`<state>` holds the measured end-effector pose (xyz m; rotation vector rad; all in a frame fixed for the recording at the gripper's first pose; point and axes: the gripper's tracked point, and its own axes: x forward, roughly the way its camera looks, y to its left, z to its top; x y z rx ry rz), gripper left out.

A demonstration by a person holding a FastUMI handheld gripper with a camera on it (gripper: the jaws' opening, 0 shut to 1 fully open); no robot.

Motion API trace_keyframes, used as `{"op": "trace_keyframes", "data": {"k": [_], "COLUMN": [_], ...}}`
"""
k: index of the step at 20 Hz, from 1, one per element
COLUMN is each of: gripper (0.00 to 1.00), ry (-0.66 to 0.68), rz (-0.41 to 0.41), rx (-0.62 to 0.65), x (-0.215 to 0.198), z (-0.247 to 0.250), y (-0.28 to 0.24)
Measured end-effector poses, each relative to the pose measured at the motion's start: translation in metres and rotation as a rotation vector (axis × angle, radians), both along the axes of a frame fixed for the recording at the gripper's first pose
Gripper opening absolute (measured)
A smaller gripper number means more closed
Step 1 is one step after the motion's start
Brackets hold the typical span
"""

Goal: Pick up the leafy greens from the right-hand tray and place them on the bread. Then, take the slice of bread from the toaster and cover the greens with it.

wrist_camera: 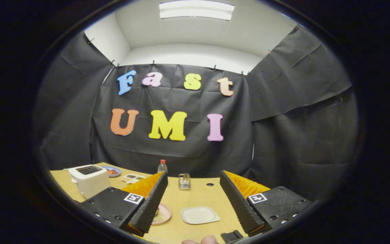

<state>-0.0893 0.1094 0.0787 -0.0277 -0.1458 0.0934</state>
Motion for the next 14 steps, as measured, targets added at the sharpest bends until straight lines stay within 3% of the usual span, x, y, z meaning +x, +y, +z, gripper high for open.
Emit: {"op": "trace_keyframes", "data": {"k": [14], "gripper": [0.96], "ry": [0.009], "rz": [0.005], "rx": [0.010], "x": [-0.0002], "z": [0.0005], "y": [0.0049]}}
